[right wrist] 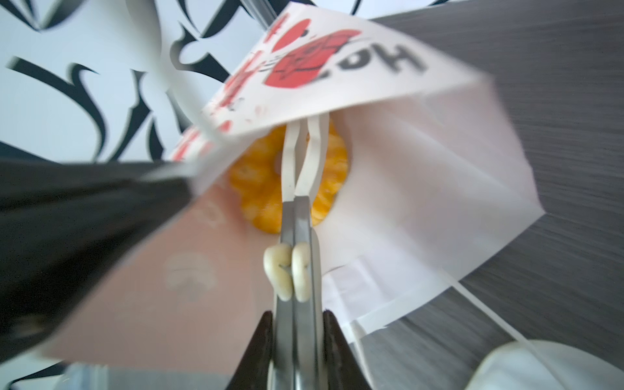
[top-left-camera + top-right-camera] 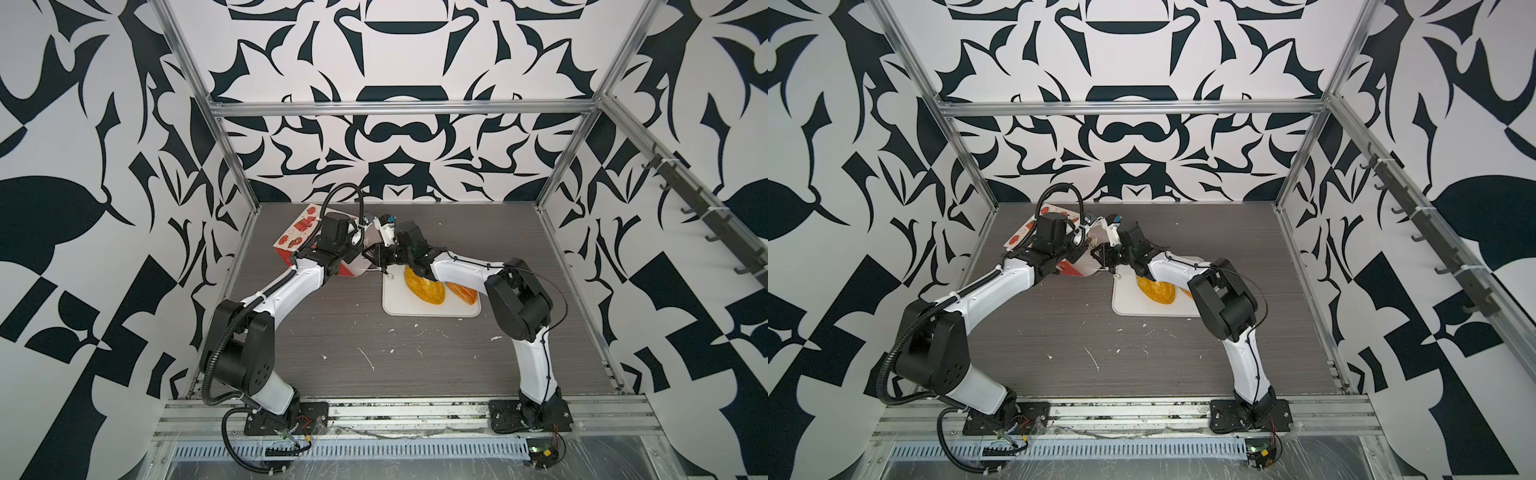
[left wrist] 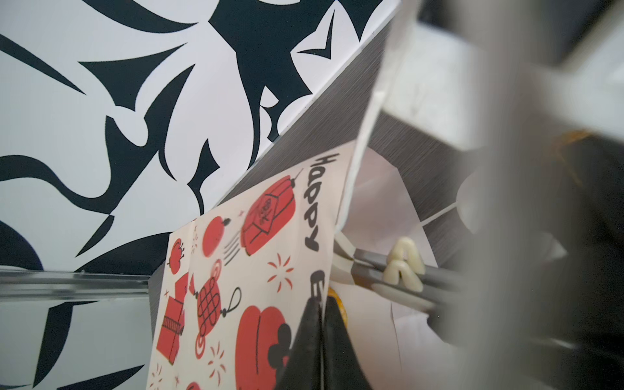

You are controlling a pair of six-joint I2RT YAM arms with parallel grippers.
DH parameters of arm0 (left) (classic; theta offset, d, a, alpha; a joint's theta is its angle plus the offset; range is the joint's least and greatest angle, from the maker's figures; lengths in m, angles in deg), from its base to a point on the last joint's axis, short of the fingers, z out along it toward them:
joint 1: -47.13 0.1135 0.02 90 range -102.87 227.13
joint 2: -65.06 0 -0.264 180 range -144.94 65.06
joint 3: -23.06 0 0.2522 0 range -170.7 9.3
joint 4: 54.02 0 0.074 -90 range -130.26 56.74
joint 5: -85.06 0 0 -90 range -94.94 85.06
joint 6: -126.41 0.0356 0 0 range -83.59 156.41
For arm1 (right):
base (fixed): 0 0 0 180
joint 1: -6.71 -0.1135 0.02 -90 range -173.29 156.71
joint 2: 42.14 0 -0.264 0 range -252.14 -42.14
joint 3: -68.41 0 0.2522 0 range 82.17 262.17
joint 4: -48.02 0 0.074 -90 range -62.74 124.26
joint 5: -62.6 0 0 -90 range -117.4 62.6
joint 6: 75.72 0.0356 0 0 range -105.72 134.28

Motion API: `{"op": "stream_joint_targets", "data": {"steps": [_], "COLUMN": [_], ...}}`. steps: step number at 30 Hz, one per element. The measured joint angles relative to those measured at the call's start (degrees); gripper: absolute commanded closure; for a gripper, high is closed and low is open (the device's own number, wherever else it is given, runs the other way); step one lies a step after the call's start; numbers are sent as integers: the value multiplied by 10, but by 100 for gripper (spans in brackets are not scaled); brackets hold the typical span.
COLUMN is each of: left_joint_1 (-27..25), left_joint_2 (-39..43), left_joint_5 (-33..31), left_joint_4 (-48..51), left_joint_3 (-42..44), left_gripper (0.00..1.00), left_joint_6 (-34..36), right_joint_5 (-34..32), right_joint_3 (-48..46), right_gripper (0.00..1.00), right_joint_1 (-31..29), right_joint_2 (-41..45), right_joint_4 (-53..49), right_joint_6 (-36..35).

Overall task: Take the fake bread out of the paper bag
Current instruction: 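Open the tongs around the ridged orange pastry inside the bag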

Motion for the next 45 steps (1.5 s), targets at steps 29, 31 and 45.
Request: {"op": "stream_joint_targets", "data": {"steps": [29,31,45], "left_joint_1": [0,0,-3], "left_joint_2": [21,21,27], "left_joint_5": [-2,-2,-4], "left_joint_4": [-21,-21,-21], "left_joint_3": [55,55,55], "left_gripper": [93,93,93], "left_joint_6": [-35,-36,-36], "right_joint_5": [185,186,190], "right_joint_3": [-71,-71,-19], "right_gripper": [60,59,56], "right_joint_1": [31,31,14], "right_joint_2": [-12,-12,-30], "right_joint_4": [54,51,6], "right_joint_6": [177,176,163]}}
